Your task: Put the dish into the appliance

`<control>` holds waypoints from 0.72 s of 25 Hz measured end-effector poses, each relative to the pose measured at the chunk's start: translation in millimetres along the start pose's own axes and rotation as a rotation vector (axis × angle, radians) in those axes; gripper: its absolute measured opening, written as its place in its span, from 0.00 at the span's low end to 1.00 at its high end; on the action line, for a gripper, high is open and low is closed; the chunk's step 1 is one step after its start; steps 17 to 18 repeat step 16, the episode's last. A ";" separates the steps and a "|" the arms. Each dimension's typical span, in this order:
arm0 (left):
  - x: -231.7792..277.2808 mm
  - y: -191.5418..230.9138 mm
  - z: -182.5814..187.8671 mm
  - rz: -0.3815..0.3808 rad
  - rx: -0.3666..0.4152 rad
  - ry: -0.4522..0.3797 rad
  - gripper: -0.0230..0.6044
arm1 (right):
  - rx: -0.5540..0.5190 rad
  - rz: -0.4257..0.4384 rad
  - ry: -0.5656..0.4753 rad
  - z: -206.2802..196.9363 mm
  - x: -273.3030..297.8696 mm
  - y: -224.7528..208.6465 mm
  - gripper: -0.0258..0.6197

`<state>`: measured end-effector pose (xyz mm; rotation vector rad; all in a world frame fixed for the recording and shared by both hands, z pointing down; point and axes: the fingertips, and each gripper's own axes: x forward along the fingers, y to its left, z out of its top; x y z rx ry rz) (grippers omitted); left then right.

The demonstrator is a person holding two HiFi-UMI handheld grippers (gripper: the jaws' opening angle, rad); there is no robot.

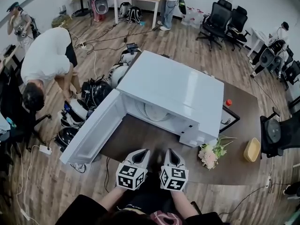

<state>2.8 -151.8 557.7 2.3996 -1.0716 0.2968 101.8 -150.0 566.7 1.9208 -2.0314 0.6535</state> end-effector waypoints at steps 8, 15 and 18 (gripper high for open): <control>-0.3 4.2 0.9 0.015 0.002 0.002 0.05 | -0.017 0.016 -0.011 3.4 2.2 3.9 0.05; 4.7 1.2 0.9 -0.001 0.011 0.006 0.05 | -0.034 0.027 0.000 -2.7 6.6 6.7 0.05; 5.1 0.9 0.7 -0.002 0.012 0.007 0.05 | -0.043 0.026 0.003 -3.6 7.1 6.6 0.05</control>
